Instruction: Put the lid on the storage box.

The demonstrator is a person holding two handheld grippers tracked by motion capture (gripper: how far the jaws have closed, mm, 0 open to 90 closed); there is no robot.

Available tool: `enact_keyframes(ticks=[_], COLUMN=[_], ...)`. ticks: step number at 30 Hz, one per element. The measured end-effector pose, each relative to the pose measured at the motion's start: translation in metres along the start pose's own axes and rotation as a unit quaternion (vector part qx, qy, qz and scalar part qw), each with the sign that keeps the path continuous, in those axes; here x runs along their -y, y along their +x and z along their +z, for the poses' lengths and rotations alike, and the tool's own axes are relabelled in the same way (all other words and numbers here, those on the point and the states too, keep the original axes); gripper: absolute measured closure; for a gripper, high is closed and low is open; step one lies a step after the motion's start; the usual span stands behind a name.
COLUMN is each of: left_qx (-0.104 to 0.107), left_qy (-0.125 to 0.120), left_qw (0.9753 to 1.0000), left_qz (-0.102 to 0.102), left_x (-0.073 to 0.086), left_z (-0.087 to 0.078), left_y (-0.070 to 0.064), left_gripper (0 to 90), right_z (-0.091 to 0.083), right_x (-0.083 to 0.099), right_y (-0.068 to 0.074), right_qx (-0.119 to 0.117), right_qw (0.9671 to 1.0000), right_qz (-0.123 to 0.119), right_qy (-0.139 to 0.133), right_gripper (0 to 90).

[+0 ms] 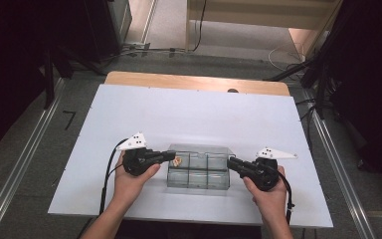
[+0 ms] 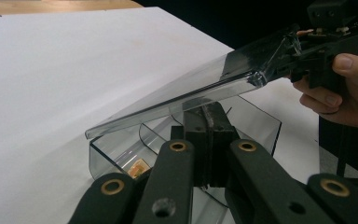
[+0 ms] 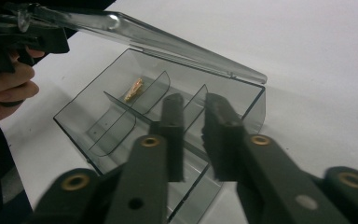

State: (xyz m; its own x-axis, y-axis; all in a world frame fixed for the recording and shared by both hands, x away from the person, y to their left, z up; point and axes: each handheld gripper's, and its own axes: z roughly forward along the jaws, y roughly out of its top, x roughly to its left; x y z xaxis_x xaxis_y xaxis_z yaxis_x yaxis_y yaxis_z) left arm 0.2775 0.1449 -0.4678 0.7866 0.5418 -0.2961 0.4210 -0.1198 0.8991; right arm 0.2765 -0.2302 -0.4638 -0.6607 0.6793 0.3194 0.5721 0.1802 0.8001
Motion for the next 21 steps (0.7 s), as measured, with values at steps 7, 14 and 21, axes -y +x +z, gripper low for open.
enact_keyframes(ticks=[7,14,21], left_qx=[0.002,0.001,0.000], left_qy=[0.006,0.008,0.010], left_qw=[1.0000,0.9999,0.9999], left_qz=[-0.003,-0.012,-0.013], left_x=[0.005,0.010,0.015], left_z=[0.000,-0.003,-0.006], left_y=[-0.001,-0.005,-0.010], left_gripper=[89.1,89.1,89.1], right_z=[0.001,-0.001,-0.002], right_x=[-0.001,0.002,0.008], right_y=[0.004,0.007,0.009], right_qx=[-0.001,-0.001,0.001], right_qw=[1.0000,0.9999,0.9999], right_qz=[-0.007,-0.016,-0.016], right_qy=[0.000,-0.003,0.000], right_gripper=[87.5,87.6,87.6])
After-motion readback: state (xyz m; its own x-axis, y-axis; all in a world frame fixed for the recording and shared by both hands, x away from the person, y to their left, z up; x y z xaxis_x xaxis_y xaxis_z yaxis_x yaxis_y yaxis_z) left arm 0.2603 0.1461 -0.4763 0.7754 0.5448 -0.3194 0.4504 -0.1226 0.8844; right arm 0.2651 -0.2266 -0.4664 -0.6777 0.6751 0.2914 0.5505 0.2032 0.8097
